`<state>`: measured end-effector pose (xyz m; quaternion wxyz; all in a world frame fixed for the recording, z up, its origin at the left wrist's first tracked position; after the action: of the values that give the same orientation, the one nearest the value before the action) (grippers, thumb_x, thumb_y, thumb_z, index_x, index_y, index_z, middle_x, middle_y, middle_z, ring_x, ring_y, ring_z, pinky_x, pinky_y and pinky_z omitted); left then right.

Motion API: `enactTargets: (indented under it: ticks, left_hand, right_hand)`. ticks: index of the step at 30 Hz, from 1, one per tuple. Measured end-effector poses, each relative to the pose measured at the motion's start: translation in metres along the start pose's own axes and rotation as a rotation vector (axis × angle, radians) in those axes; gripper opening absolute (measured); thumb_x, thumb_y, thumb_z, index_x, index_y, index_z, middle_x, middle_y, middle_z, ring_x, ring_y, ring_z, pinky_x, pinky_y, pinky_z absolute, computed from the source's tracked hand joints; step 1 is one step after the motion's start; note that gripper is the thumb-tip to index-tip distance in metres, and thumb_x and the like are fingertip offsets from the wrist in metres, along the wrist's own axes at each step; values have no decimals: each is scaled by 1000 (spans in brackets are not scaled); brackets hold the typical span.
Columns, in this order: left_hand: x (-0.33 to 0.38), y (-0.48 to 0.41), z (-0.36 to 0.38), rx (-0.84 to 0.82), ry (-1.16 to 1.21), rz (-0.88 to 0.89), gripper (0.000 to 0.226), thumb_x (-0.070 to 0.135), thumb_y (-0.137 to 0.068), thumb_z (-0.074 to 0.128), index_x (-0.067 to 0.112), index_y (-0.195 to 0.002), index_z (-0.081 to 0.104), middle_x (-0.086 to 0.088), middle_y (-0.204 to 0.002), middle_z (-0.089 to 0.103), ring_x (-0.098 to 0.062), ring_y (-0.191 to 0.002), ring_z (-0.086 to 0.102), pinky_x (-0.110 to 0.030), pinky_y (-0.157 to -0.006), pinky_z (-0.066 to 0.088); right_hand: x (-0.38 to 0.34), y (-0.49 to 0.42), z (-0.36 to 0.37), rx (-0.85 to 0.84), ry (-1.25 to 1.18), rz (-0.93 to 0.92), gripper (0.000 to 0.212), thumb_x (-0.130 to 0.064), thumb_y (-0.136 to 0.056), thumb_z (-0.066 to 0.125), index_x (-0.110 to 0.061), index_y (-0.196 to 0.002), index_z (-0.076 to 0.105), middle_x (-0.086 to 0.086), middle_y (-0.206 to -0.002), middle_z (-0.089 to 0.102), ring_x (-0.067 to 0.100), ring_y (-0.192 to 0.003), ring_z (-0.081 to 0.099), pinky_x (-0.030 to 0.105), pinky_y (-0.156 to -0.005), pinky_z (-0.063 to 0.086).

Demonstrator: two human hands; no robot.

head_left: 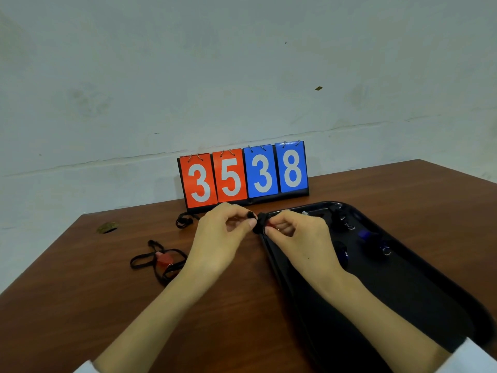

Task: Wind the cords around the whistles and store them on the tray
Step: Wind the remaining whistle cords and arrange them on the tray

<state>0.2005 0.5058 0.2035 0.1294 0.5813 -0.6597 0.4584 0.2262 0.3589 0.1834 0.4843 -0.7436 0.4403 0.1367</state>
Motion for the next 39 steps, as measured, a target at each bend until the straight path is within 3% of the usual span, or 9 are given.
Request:
enactTargets:
  ticks: [5, 12, 15, 20, 26, 34, 37, 39]
  left_hand:
    - [-10, -1, -2, 52, 253, -98, 16, 11, -86, 63, 25, -95, 64, 1, -79, 70, -10, -69, 68, -17, -65, 55]
    - [-19, -2, 0, 56, 280, -160, 9, 10, -83, 67, 19, -83, 67, -5, -76, 69, -13, -65, 68, -21, -61, 57]
    - [-18, -1, -2, 71, 157, -124, 12, 13, -83, 67, 25, -79, 68, 3, -76, 69, -12, -69, 67, -24, -67, 56]
    - [-7, 1, -2, 50, -120, -20, 12, 18, -84, 66, 30, -83, 67, 18, -76, 63, 0, -76, 59, -7, -64, 44]
    - [-2, 0, 0, 4, -313, 46, 11, 25, -86, 64, 24, -95, 71, 17, -80, 60, 1, -75, 56, -7, -67, 41]
    - [1, 1, 14, -115, -606, 40, 16, 30, -90, 55, 19, -97, 65, 5, -90, 64, -9, -83, 58, -26, -77, 50]
    - [2, 5, 21, -130, -709, 102, 16, 29, -91, 51, 17, -94, 62, 5, -87, 55, -10, -78, 53, -23, -68, 43]
    - [-4, 5, 19, -113, -604, 62, 12, 26, -87, 56, 17, -88, 65, 6, -81, 57, -9, -74, 53, -21, -66, 44]
  right_hand:
    - [-10, 2, -1, -7, 75, -74, 16, -21, -81, 70, -16, -96, 71, -5, -87, 70, 3, -77, 62, 15, -76, 51]
    - [-18, 6, 2, -25, 111, -140, 15, -21, -82, 70, -15, -95, 71, -3, -85, 71, 8, -76, 64, 26, -75, 55]
    - [-19, 6, 2, -26, 127, -152, 15, -22, -82, 69, -15, -94, 71, -3, -85, 71, 8, -76, 64, 26, -75, 55]
    - [-23, 7, 2, -34, 176, -215, 14, -18, -81, 71, -13, -94, 71, 0, -84, 71, 12, -76, 65, 30, -74, 56]
    - [-30, 9, 9, -93, 275, -319, 10, -16, -81, 70, -11, -90, 71, 1, -77, 70, 15, -68, 66, 34, -63, 57]
    - [-29, 15, 26, -173, 354, -381, 14, -20, -83, 57, -14, -81, 69, -1, -66, 63, 14, -57, 61, 34, -50, 54]
    - [-28, 16, 32, -248, 370, -344, 17, -20, -91, 53, -14, -92, 69, 1, -78, 66, 18, -70, 63, 37, -63, 54]
    - [-23, 15, 35, -308, 361, -292, 23, -25, -96, 47, -16, -105, 66, 2, -92, 66, 18, -84, 62, 36, -78, 51]
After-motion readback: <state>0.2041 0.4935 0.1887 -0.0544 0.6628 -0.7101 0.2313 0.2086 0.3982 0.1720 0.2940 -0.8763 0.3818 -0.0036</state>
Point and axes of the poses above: each hand's wrist, its own y-axis away from the middle knuckle, its own z-axis out of the palm, x = y × z, the point moved 8 cm from there along -y, towards the middle knuckle
